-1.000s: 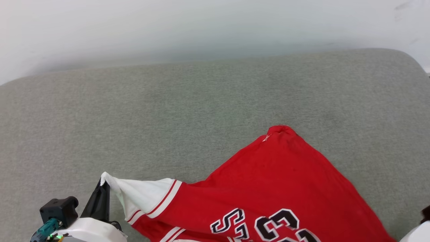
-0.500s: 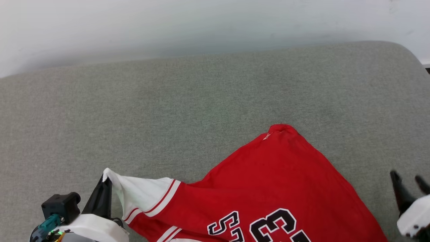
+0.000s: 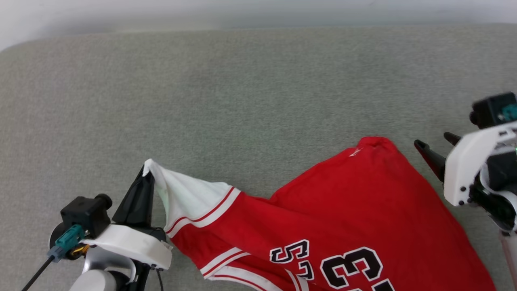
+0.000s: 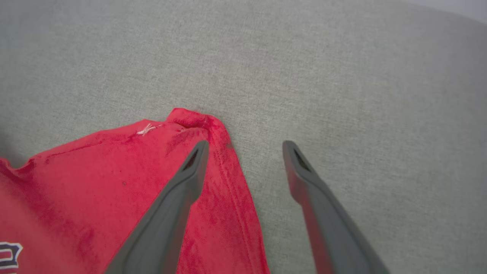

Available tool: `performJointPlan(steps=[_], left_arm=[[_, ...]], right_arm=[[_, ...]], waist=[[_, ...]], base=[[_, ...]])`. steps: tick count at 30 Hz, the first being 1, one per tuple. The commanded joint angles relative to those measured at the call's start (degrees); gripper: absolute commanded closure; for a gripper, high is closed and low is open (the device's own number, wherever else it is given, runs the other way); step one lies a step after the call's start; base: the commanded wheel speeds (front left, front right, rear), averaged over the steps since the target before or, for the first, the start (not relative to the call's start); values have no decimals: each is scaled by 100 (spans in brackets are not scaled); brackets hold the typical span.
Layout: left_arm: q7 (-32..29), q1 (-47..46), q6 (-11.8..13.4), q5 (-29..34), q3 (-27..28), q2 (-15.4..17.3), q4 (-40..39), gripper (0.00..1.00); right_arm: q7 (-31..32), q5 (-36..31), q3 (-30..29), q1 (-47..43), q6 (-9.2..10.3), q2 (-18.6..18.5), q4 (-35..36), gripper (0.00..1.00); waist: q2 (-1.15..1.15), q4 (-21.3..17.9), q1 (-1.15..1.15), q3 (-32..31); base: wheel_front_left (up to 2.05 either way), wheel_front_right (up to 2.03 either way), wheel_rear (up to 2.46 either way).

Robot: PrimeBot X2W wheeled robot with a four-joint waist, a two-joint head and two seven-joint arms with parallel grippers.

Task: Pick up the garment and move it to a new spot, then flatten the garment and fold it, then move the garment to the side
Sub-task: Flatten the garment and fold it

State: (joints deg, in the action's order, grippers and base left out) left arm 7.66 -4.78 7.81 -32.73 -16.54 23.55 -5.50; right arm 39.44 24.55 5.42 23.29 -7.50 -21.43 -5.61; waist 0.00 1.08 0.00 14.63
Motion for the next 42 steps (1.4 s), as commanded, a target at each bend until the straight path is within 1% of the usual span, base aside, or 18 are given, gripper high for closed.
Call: performJointPlan(steps=[1,4,7,12,17,18,20,22,26,27,30,35,38,42], left_arm=[[22,-109,-22,46,-17,-21,-30,100],[53,-283,-104,78,-120,-75,-32,100],[95,-448,-171,85,-201,-144,-8,100],[184,-631,-261,51,-252,-223,137,100],[272,-710,-313,20,-275,-269,316,100],[282,-719,-324,11,-278,-273,352,100],[292,-718,-336,-8,-278,-267,414,100],[300,-710,-339,-18,-267,-258,462,100],[327,-706,-283,-54,-181,-205,490,100],[280,-824,-275,-50,-95,-104,456,100],[179,-1070,-308,-42,-11,34,493,100],[-45,-1806,-447,-76,122,254,809,100],[-179,-2439,-537,-242,237,233,1179,100],[-270,-3374,-686,-261,258,200,1793,100]], right_arm=[[221,11,97,169,2,-57,-53,0],[777,89,522,566,2,-151,-131,0],[1117,182,829,805,2,-214,-359,0],[1384,365,1221,1043,2,-311,-901,0],[1604,518,1542,883,5,-318,-1655,0],[1652,557,1571,856,5,-298,-1774,29],[1650,621,1642,856,5,-254,-1882,100],[1607,652,1682,919,4,-240,-1944,100],[1281,645,1690,1180,1,-210,-1874,100],[943,566,1619,1448,2,-212,-1856,100],[581,378,1507,1664,2,-162,-1936,100],[106,86,1285,2031,3,47,-2191,100],[-162,-72,1123,2337,3,167,-2351,100],[-558,-284,901,2836,3,348,-2575,100]], waist=[[0,192,0,188],[0,374,0,358],[0,538,0,537],[0,720,0,759],[0,786,0,800],[0,789,0,784],[0,780,0,731],[0,754,0,643],[0,663,0,404],[0,571,0,199],[0,474,0,-10],[0,308,0,-325],[0,245,0,-389],[0,146,0,-442]], base=[[0,0,0],[0,0,0],[0,0,0],[0,0,0],[0,0,0],[0,0,0],[0,0,0],[0,0,0],[0,0,0],[0,0,0],[0,0,0],[0,0,0],[0,0,0],[0,0,0]])
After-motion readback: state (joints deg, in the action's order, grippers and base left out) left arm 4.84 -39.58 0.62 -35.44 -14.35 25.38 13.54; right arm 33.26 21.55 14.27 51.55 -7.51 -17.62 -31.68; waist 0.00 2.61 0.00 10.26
